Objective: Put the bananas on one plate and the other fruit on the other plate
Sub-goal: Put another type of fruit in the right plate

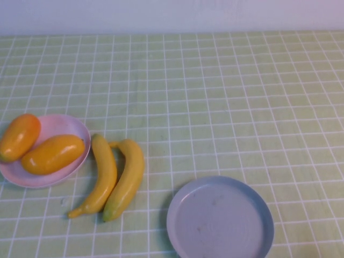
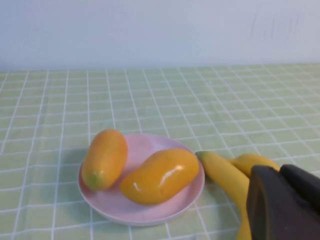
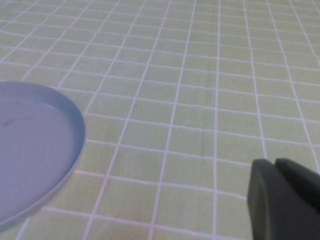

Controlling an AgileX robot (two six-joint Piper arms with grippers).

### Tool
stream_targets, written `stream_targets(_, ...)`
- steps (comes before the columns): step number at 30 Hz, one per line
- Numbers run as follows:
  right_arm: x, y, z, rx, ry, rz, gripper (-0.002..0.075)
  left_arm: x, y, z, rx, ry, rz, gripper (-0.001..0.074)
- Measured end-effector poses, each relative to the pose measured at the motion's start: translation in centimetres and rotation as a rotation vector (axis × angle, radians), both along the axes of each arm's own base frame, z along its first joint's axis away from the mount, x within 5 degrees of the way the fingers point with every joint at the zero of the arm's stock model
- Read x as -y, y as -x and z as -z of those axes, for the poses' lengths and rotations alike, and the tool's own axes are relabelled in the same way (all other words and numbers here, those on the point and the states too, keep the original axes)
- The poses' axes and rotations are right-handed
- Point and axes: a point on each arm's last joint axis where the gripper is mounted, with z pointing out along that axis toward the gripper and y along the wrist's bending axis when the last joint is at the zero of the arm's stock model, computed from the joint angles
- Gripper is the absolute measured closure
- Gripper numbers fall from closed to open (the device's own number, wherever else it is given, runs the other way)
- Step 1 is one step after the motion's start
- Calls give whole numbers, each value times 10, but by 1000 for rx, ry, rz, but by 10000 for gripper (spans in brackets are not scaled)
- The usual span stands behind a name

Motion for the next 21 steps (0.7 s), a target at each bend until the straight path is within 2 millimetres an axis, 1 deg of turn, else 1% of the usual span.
stream_targets(4,0,0,0,0,0,0,743,4,-16,-4,47,-57,-1,731)
stream_targets(7,0,0,0,0,0,0,743,6,-22,-5,119,-86,10,731)
stream_targets(8,0,0,0,0,0,0,743,7,-24,-3,139,-98,14,731)
stream_targets(11,0,0,0,0,0,0,743,9,-28,7,175,-117,10,731)
stream_targets(17,0,0,0,0,-2,0,743,5,-34,41,134,-88,-128,732)
stream_targets(21,0,0,0,0,-2,0,743,3,-32,62,198,-81,-170,732)
